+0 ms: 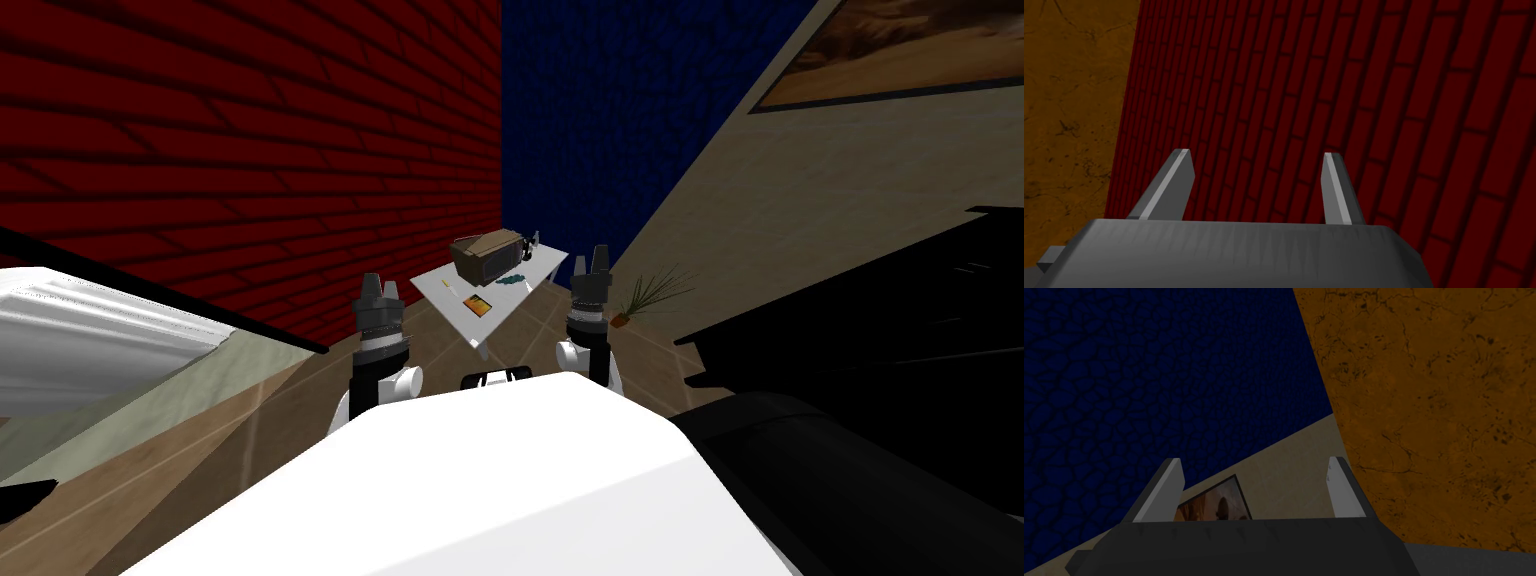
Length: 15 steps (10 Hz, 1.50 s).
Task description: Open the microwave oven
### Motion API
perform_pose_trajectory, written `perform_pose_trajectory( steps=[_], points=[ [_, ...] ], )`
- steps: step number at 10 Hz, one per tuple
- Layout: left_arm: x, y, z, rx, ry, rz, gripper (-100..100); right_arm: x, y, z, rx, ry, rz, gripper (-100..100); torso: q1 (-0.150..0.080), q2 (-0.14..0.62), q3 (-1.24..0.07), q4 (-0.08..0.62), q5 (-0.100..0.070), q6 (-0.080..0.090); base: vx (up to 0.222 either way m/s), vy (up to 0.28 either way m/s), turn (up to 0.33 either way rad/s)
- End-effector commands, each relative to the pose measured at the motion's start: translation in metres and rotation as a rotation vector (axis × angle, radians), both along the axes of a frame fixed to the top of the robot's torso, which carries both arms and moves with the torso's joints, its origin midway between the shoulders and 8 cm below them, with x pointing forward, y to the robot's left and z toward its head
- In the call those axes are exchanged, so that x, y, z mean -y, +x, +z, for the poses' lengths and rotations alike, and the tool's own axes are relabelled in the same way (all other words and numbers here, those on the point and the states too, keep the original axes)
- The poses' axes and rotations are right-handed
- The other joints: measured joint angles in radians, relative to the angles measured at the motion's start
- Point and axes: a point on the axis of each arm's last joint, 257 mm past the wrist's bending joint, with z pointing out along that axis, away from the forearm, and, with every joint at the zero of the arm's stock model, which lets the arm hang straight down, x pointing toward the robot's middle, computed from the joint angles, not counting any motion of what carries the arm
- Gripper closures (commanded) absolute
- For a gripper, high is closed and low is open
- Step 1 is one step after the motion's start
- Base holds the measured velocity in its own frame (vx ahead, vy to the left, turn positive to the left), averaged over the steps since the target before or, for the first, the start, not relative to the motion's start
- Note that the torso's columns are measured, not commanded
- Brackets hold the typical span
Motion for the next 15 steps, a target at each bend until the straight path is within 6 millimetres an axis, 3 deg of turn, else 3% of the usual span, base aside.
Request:
perform_pose_trajectory(
  steps=[1, 2, 4, 7, 15],
  points=[
    [0.000, 0.000, 0.000, 0.000, 0.000, 0.000, 0, 0.000, 0.000, 0.000, 0.000, 0.000, 0.000, 0, 0.000, 0.074, -0.148, 0.074, 0.000, 0.000, 0.000, 0.000, 0.000],
    [0.001, 0.002, -0.002, -0.010, 0.032, -0.012, -100, 0.000, 0.000, 0.000, 0.000, 0.000, 0.000, 0, 0.000, 0.148, -0.295, 0.148, 0.000, 0.000, 0.015, -0.024, -0.004],
    [-0.001, 0.006, -0.005, -0.027, 0.075, -0.026, -100, 0.000, 0.000, 0.000, -0.001, 0.000, 0.000, 0, -0.003, 0.190, -0.384, 0.190, -0.001, 0.000, 0.014, -0.085, -0.005],
    [-0.010, 0.015, -0.010, -0.055, 0.118, -0.030, -100, 0.000, 0.000, 0.000, -0.001, 0.000, 0.000, 0, -0.002, 0.193, -0.390, 0.194, -0.001, 0.000, 0.045, -0.150, -0.007],
    [-0.075, 0.047, -0.022, -0.128, 0.079, 0.046, -100, 0.000, 0.000, 0.000, -0.001, 0.000, 0.000, 0, 0.000, 0.193, -0.390, 0.194, 0.000, 0.000, 0.071, -0.238, -0.012]
  ],
)
